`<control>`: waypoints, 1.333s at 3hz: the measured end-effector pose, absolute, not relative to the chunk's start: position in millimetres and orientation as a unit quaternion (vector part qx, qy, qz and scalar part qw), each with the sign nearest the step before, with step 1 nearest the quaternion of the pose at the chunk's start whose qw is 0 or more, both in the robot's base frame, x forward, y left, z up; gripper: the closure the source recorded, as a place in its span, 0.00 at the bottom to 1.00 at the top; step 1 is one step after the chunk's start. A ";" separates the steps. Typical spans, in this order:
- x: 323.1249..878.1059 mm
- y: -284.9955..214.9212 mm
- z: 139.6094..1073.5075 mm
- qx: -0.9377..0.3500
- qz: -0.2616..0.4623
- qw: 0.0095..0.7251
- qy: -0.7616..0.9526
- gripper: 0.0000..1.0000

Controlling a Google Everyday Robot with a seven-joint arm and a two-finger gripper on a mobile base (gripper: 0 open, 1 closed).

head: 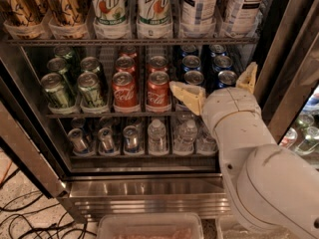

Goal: Pick blue plastic bottle from top shelf of fridge

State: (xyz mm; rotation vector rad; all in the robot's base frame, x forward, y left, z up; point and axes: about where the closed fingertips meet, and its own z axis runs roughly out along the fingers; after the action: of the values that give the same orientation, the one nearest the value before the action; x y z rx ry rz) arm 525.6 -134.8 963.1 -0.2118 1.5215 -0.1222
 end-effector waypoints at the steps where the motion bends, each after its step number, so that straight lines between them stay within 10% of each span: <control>1: 528.9 -132.6 969.2 -0.071 -0.063 0.727 0.681 0.00; 4: 538.1 -138.4 977.8 -0.005 -0.041 0.737 0.674 0.00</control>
Offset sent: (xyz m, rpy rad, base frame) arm 0.0206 -0.0020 0.0187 0.1634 -0.0639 -0.1252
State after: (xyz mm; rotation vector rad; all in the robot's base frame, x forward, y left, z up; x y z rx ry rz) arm 538.1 -138.4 977.8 -0.0112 1.4810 -0.0902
